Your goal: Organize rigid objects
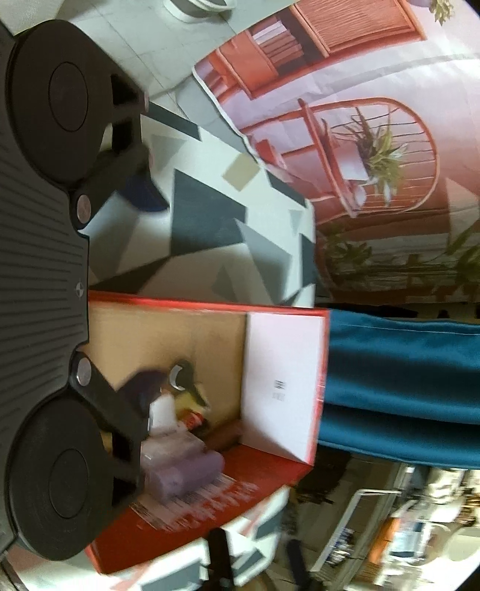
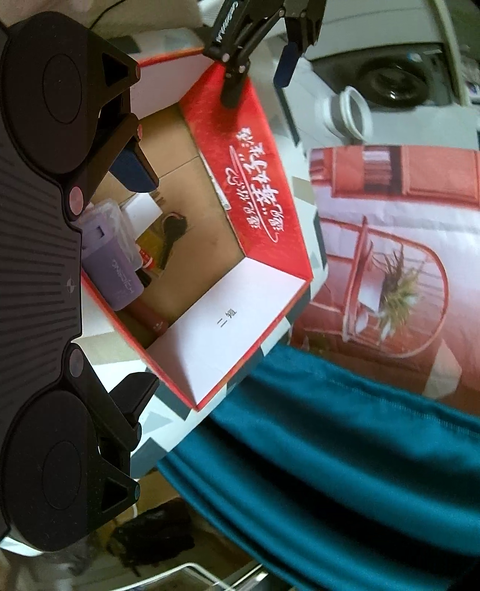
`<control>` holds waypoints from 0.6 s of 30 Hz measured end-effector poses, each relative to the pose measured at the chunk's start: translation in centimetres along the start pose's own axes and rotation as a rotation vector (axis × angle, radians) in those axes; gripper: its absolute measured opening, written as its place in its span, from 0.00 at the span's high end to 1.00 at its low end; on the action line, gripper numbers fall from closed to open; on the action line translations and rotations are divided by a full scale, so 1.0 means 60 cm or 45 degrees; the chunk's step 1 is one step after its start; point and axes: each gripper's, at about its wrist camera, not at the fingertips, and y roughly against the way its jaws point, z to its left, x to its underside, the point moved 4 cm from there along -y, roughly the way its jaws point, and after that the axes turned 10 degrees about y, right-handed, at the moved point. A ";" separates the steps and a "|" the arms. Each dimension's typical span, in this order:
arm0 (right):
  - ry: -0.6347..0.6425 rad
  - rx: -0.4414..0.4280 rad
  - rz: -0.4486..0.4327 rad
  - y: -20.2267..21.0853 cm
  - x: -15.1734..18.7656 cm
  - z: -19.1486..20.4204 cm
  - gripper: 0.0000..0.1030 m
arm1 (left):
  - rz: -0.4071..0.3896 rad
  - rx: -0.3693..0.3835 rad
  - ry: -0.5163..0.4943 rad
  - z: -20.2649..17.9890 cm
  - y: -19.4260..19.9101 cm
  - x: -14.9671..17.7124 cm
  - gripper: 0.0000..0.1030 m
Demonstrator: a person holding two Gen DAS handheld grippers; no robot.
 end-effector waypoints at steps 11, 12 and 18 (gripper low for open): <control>-0.188 0.082 -0.056 0.072 0.014 -0.011 0.00 | -0.221 0.073 -0.046 -0.053 0.072 -0.052 0.00; -0.205 0.093 -0.064 0.079 0.015 -0.011 0.00 | -0.229 0.070 -0.040 -0.057 0.078 -0.056 0.00; -0.347 0.194 -0.135 0.143 0.014 -0.011 0.00 | -0.327 0.041 -0.045 -0.085 0.125 -0.091 0.00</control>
